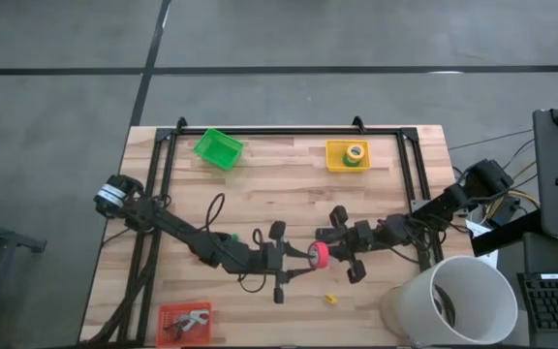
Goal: Pick and place Stapler, Stapler remover, tape
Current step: Put the red tape into the yellow bin, then put the orange tape into the yellow bin
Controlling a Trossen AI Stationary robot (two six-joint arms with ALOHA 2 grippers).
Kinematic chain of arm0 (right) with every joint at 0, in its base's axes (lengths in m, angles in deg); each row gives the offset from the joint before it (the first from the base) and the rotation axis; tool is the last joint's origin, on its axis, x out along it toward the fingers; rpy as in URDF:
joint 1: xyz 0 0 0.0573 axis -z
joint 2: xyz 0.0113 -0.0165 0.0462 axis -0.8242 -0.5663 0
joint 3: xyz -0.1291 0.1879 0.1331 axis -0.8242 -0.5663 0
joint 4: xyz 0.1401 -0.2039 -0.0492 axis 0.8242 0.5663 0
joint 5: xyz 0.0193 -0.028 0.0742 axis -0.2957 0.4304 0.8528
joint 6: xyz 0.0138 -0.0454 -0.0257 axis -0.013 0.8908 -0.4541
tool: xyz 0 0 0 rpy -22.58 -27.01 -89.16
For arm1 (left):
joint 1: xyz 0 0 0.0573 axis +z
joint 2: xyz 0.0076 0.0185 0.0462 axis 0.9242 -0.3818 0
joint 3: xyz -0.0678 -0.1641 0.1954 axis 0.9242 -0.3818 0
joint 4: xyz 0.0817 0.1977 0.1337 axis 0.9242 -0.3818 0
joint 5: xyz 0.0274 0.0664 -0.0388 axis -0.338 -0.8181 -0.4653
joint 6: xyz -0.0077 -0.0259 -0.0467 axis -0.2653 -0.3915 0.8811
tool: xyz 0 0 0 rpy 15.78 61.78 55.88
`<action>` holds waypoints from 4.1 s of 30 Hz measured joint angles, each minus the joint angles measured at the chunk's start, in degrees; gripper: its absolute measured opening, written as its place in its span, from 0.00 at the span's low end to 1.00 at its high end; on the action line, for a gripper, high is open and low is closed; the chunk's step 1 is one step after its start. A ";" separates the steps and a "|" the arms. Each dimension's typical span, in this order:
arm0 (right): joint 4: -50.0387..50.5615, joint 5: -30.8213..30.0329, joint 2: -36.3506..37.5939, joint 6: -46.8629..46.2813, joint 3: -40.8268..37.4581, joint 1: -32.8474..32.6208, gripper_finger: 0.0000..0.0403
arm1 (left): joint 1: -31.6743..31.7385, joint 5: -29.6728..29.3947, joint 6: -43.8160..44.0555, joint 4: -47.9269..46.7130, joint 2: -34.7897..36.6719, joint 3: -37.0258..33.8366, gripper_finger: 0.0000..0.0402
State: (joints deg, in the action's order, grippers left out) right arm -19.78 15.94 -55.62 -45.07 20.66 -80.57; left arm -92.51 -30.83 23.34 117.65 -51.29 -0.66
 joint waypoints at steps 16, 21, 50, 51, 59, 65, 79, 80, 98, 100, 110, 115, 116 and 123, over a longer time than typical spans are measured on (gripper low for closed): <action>8.61 -3.70 3.34 -2.54 -0.55 0.72 0.12 | -0.30 -5.16 3.07 -17.90 7.76 -0.05 0.50; 16.75 -4.64 7.21 -3.32 -0.52 1.33 0.11 | -0.41 -4.47 5.66 -21.18 7.68 -0.02 0.50; 119.56 -20.61 23.73 -31.40 28.55 27.50 0.12 | -2.39 -2.75 6.54 3.35 8.02 -15.04 0.50; 119.36 -20.53 22.62 -30.00 29.26 28.88 0.12 | -2.42 -2.75 6.61 3.38 8.03 -15.04 0.50; 119.10 -22.10 10.60 -22.34 33.98 38.84 0.12 | -2.44 -2.74 7.63 3.37 8.05 -14.84 0.50; 118.68 -23.89 0.52 -18.62 37.27 46.36 0.12 | -2.44 -2.74 8.12 3.03 8.08 -14.99 0.50; 121.14 -21.92 -15.85 -12.10 43.20 52.98 0.12 | -2.38 -2.78 9.09 0.63 8.08 -15.02 0.50; 121.14 -21.85 -16.24 -11.67 43.37 53.03 0.12 | -2.31 -2.78 9.09 0.54 8.08 -15.02 0.50; 121.06 -13.29 -16.71 -7.34 43.54 55.37 0.29 | -1.39 -2.85 8.85 0.61 8.12 -14.71 0.50; 121.08 -13.35 -16.71 -7.48 43.54 55.56 0.33 | -1.24 -2.86 8.83 0.60 8.12 -14.82 0.50; 125.93 -12.87 -14.31 -10.71 46.35 51.75 0.45 | -0.63 -2.90 8.79 -1.25 8.64 -14.99 0.50; 126.21 -12.77 -9.36 -11.41 46.50 45.04 0.44 | -0.72 -3.07 14.35 -10.17 12.40 -14.99 0.50; 126.04 -12.81 -8.08 -11.94 46.20 43.34 0.44 | -0.72 -3.07 17.68 -14.27 13.48 -14.99 0.50; 119.52 -12.71 -0.28 -14.85 40.91 28.17 0.40 | -0.89 -3.26 44.31 -50.33 18.28 -15.02 0.50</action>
State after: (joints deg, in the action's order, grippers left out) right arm 99.74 3.22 -55.90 -59.92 61.57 -52.39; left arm -93.40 -34.09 67.64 67.32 -33.01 -15.67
